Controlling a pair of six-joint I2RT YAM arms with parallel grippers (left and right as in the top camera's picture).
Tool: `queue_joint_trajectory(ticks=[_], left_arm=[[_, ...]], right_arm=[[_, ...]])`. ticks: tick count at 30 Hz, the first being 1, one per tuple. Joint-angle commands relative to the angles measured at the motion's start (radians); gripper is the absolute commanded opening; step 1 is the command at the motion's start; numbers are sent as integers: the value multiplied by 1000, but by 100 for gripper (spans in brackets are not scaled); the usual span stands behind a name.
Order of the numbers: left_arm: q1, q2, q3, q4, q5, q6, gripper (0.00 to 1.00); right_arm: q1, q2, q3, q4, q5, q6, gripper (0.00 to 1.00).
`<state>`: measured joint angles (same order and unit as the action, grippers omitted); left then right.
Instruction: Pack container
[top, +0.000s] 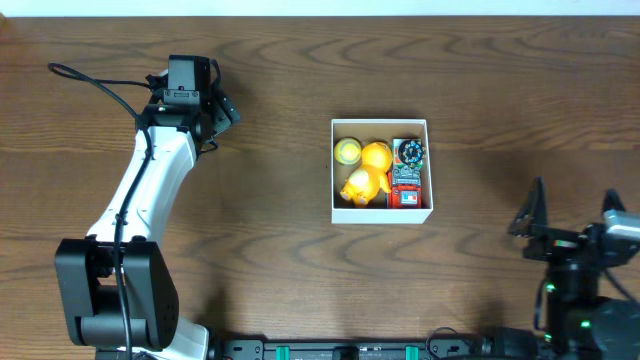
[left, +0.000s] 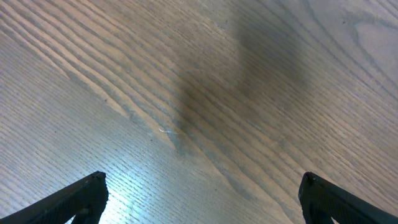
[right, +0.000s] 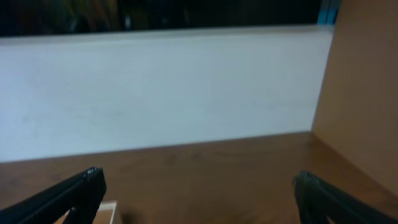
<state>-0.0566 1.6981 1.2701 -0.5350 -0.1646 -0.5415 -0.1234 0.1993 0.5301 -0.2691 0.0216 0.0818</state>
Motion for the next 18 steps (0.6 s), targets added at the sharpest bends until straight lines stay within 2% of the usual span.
queue_joint_trajectory(ticks=[1,9,18], left_arm=[[3,0,10,-3,-12,10,98],[3,1,10,-3,-12,10,98],[3,0,10,-3,-12,10,98]], right_arm=[[28,-72,-134,71,-13,-29,99],[79,-129,-365,257,-31,-147,99],[105,-195,-454,267,-38,-147,99]])
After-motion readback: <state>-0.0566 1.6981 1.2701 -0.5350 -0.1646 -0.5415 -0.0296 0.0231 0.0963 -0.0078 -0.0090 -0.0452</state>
